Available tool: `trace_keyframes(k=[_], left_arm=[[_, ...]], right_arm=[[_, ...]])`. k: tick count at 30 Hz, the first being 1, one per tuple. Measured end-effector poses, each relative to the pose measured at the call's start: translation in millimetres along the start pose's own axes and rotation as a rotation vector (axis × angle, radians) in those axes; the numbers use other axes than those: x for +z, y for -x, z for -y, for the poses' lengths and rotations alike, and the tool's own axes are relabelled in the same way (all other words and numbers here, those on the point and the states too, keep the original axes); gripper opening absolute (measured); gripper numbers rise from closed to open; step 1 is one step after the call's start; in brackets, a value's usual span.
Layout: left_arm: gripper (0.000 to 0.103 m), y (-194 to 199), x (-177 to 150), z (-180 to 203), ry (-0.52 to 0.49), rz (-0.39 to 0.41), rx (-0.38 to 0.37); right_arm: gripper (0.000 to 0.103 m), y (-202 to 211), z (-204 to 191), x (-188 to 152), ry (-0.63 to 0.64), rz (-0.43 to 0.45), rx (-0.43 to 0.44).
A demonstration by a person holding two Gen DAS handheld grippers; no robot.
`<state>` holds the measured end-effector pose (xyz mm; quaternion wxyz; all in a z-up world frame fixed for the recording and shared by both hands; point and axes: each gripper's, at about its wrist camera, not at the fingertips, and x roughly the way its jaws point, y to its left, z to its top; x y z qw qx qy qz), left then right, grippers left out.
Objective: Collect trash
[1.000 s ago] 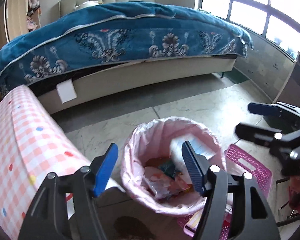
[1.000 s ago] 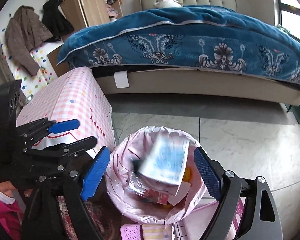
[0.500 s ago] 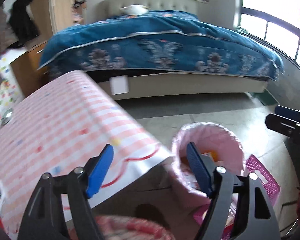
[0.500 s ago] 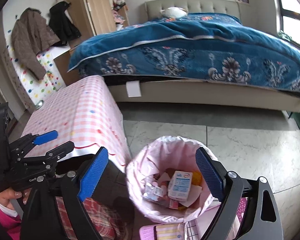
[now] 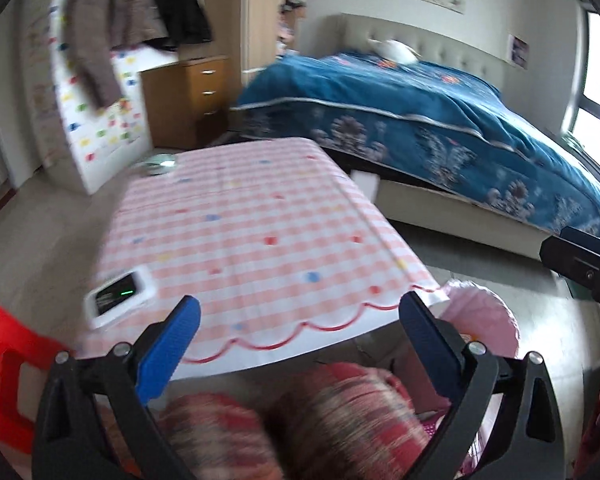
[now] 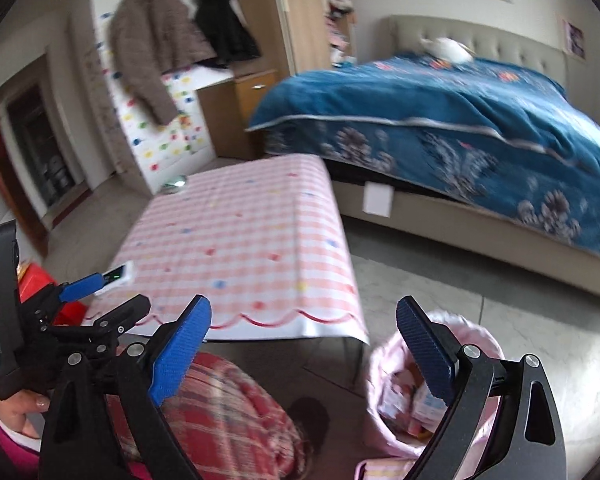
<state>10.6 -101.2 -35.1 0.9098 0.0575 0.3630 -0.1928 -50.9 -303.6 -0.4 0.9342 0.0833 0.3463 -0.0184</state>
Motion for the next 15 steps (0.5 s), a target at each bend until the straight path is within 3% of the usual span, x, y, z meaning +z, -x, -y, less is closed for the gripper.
trace_keyframes(k=[8,15], left_arm=[[0.097,53.1,-3.0,-58.4,0.110,0.028,0.158],[0.097,85.5,-18.6,-101.8,0.179,0.037,0.275]], right_arm=[[0.093,0.6,-66.4,18.2,0.108,0.006,0.014],[0.094,-0.2,-102.3,17.2,0.161,0.006,0.048]])
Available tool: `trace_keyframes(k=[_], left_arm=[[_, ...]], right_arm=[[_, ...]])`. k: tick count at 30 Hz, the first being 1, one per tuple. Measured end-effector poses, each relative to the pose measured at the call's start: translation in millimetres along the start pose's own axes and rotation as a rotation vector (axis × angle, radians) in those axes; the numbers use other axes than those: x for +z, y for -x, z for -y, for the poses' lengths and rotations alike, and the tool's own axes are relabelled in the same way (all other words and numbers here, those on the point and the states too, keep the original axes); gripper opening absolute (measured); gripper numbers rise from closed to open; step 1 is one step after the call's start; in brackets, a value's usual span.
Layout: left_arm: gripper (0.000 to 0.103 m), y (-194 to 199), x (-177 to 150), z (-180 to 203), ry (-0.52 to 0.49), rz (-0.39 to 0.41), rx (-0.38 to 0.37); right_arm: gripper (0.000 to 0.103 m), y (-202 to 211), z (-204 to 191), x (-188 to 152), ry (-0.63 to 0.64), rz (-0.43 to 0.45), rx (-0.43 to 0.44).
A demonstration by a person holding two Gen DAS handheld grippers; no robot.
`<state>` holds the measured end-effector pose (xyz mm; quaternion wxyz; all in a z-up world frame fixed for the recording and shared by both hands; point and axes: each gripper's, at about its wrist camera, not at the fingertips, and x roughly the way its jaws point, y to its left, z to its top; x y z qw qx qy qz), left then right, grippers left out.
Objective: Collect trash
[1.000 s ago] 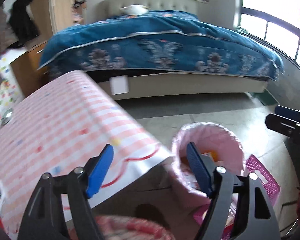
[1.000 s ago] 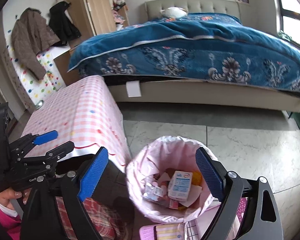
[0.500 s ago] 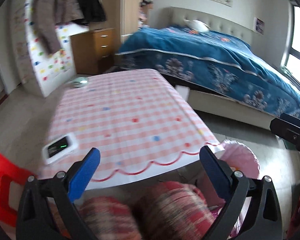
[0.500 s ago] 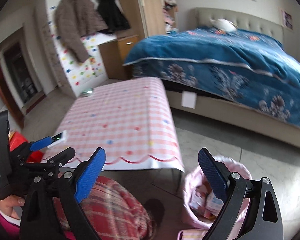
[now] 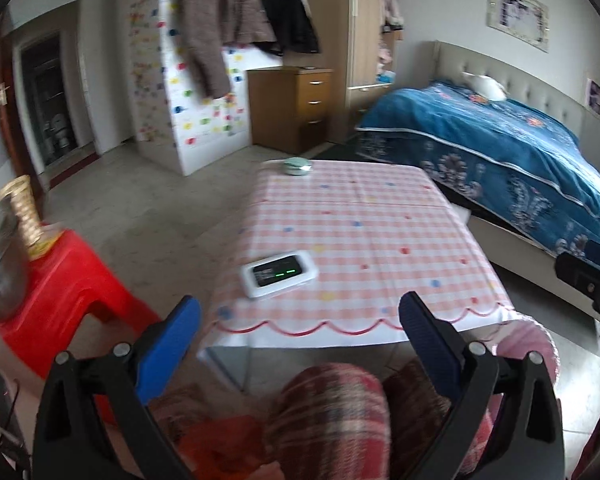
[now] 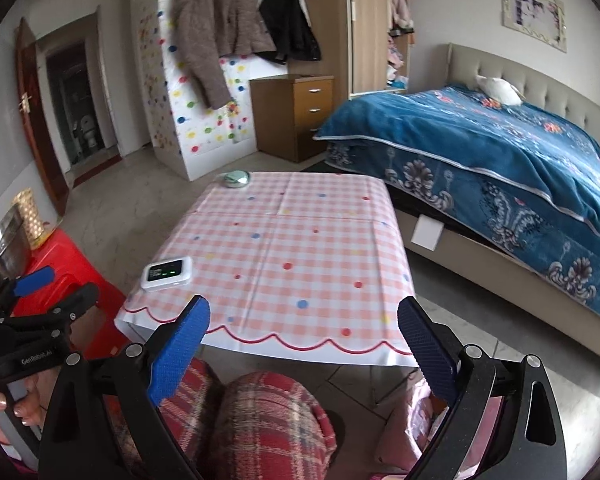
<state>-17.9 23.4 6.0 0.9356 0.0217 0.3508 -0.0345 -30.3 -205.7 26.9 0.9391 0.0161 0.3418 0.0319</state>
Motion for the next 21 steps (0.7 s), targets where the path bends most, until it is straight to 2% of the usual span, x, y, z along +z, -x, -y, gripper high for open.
trace_keyframes(k=[7,21], left_arm=[[0.097,0.2,-1.0,-21.8,0.034,-0.004,0.024],[0.097,-5.7,2.6,-15.4,0.028,-0.012,0.018]], right_arm=[[0.094,-9.2,-14.5,1.5,0.037,-0.014,0.012],[0.094,-18.4,-8.3,0.1,0.019,-0.036,0.005]])
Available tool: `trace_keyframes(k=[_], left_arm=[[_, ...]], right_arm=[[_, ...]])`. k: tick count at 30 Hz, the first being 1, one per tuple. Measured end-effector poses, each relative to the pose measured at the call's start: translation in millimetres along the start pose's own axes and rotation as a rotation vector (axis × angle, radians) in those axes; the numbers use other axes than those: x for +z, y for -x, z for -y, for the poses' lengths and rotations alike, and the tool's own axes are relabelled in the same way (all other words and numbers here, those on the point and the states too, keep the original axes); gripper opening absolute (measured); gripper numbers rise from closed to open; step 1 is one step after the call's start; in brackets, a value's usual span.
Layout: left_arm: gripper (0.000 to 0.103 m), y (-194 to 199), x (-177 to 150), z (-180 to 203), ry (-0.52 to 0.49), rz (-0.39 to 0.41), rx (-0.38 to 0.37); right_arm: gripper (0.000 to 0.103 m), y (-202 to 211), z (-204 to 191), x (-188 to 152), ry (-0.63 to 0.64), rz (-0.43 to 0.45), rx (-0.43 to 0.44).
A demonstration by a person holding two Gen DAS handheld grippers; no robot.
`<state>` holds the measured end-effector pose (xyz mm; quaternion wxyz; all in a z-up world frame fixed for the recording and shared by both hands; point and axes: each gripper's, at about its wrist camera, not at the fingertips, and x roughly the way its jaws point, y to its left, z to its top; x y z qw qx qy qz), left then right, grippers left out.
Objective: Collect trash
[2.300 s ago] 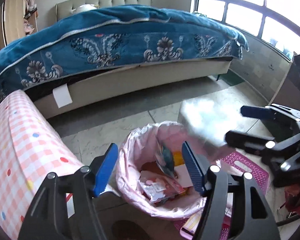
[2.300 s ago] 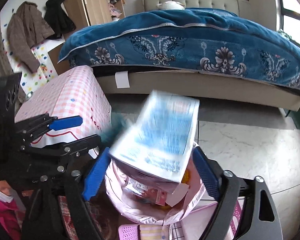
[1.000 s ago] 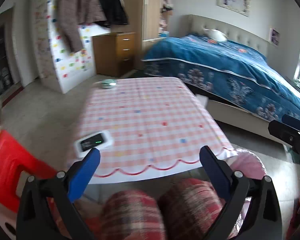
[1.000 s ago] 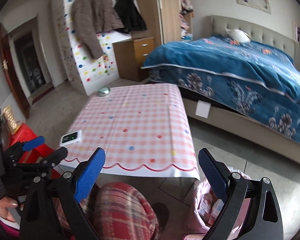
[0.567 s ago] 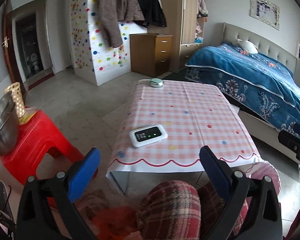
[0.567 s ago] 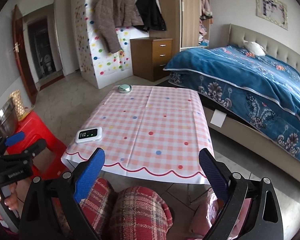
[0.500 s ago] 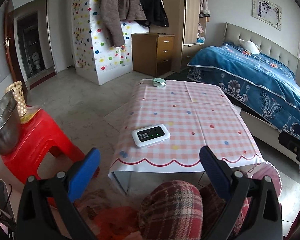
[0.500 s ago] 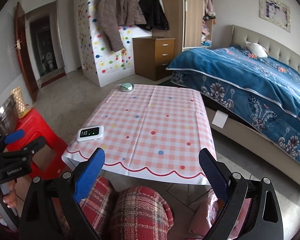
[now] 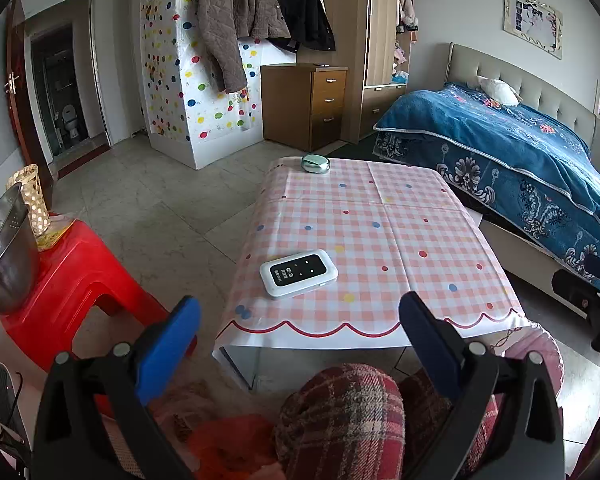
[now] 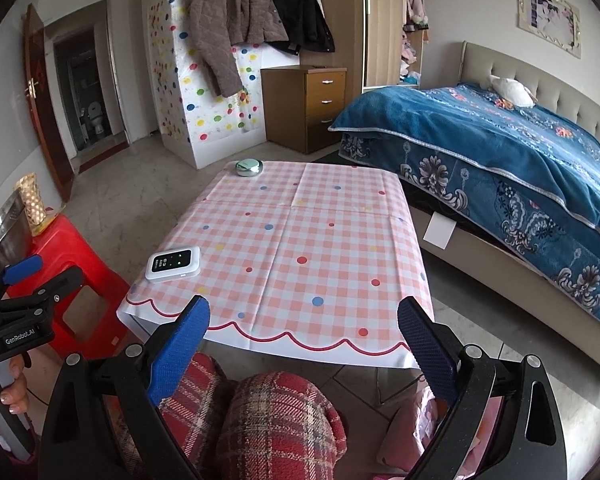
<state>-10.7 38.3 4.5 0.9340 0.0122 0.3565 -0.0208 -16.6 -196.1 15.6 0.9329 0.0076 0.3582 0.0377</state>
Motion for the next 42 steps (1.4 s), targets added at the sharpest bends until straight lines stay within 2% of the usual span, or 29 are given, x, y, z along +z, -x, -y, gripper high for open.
trace_keyframes(k=[42], left_arm=[[0.097,0.8,-1.9,-0.4,0.006,0.001,0.002]], right_arm=[[0.094,2.8,-2.0,-2.4,0.006,-0.003,0.007]])
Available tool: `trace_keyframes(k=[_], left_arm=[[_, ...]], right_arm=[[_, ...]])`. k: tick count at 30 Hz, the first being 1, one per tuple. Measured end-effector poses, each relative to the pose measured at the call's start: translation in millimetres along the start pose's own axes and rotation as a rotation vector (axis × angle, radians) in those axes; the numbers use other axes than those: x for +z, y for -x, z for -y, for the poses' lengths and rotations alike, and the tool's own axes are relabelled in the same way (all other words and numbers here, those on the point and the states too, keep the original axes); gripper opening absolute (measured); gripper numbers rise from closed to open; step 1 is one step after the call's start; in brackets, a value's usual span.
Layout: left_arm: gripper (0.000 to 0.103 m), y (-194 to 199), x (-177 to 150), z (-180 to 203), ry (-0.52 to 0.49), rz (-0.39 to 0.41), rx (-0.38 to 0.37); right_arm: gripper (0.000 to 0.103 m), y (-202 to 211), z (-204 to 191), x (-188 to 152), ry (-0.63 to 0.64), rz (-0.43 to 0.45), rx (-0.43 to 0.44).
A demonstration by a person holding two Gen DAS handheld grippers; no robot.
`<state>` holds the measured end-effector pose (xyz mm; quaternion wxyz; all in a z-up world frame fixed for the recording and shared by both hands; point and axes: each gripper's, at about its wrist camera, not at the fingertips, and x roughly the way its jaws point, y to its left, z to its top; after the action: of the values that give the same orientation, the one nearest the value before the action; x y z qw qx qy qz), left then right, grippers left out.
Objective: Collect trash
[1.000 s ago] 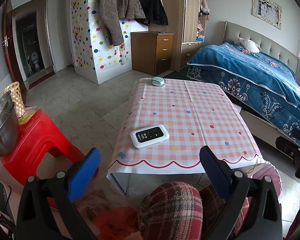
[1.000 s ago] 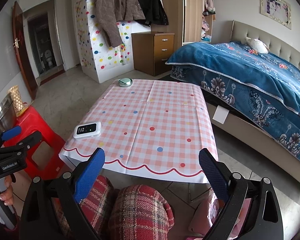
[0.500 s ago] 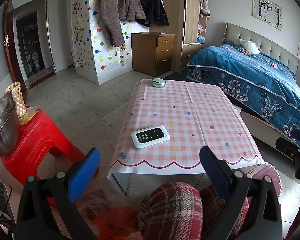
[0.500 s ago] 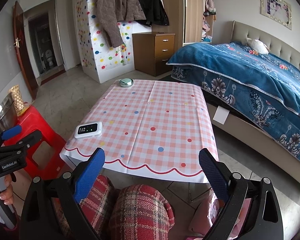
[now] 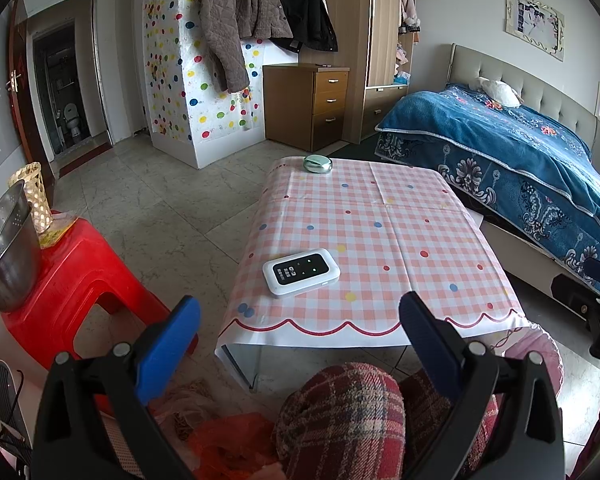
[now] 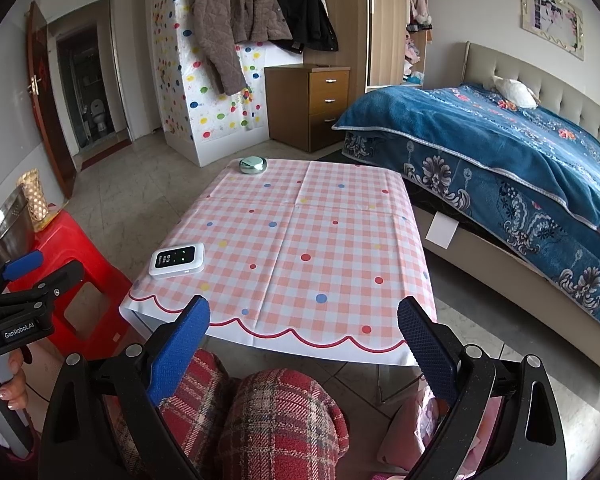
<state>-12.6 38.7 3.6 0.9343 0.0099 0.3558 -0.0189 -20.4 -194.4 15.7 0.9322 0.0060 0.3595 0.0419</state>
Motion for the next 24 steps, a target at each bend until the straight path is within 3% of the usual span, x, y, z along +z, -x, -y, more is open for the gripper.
trace_keyframes(k=[24], left_arm=[[0.097,1.2,-2.6,1.5,-0.001,0.002,-0.003]], right_arm=[[0.094,-0.3,0.1,-0.7,0.000,0.000,-0.001]])
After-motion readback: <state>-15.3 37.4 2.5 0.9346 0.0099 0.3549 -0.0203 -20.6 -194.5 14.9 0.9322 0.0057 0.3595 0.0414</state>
